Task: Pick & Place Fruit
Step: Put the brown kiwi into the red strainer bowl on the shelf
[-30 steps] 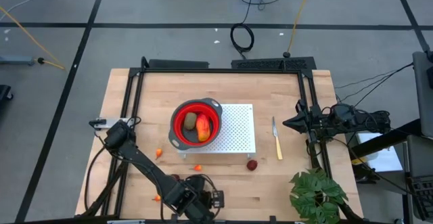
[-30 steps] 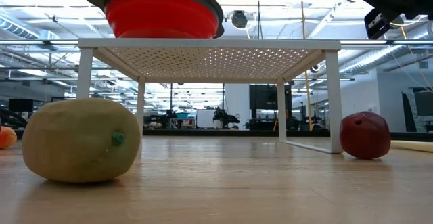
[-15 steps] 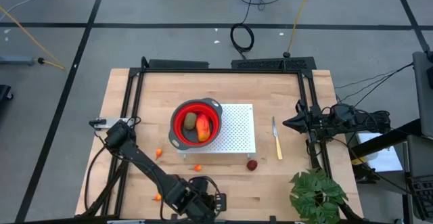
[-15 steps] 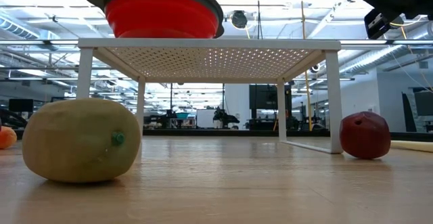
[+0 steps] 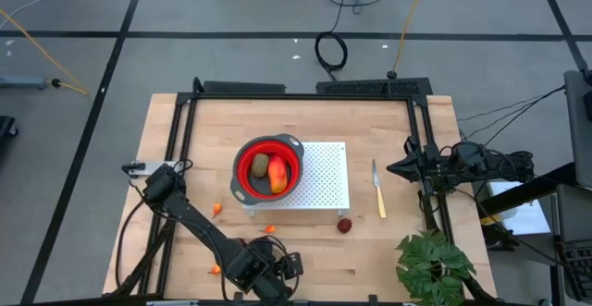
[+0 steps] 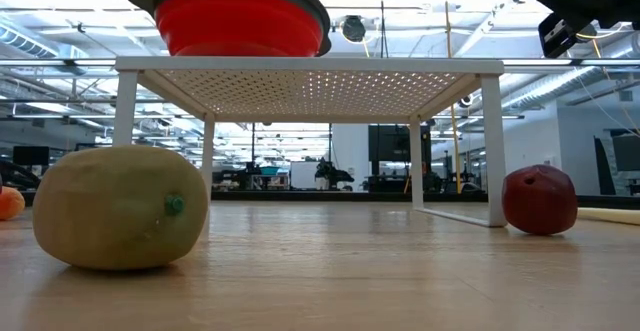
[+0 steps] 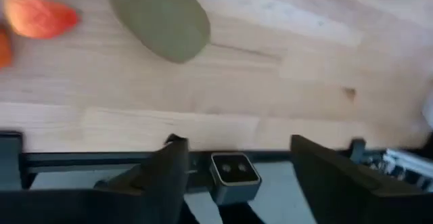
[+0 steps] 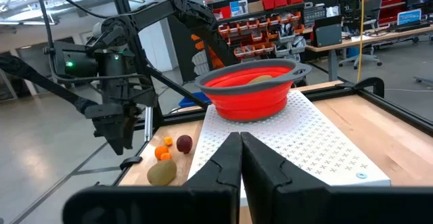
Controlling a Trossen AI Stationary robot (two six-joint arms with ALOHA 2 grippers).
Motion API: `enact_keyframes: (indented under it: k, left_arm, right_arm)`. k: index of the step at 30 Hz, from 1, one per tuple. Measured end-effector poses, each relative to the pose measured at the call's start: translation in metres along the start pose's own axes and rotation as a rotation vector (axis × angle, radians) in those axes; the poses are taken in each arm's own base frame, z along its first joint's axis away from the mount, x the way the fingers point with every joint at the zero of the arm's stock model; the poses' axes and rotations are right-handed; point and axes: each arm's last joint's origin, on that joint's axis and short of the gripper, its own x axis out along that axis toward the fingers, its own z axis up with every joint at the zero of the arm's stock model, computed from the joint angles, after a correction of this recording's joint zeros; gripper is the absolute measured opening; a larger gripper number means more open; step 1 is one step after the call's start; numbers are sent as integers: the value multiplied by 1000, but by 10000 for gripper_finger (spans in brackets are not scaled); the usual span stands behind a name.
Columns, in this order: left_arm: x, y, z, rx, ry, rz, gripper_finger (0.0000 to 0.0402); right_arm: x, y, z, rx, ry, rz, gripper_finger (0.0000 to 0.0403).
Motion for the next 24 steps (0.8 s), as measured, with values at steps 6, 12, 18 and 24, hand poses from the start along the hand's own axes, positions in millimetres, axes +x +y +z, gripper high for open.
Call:
enact_keyframes:
  k: [6, 12, 18, 24]
  left_arm:
    - [2, 2, 5, -19, -35, 26, 351]
    - [13, 9, 10, -65, -54, 65, 388]
    - [24, 12, 19, -93, -90, 95, 392]
    - [33, 12, 29, -117, -123, 118, 392]
  right_arm:
    - [0, 0, 0, -5, 0, 0, 0]
    - [0, 0, 0, -52, 0, 0, 0]
    - [0, 0, 0, -52, 0, 0, 0]
    - [0, 0, 0, -52, 0, 0, 0]
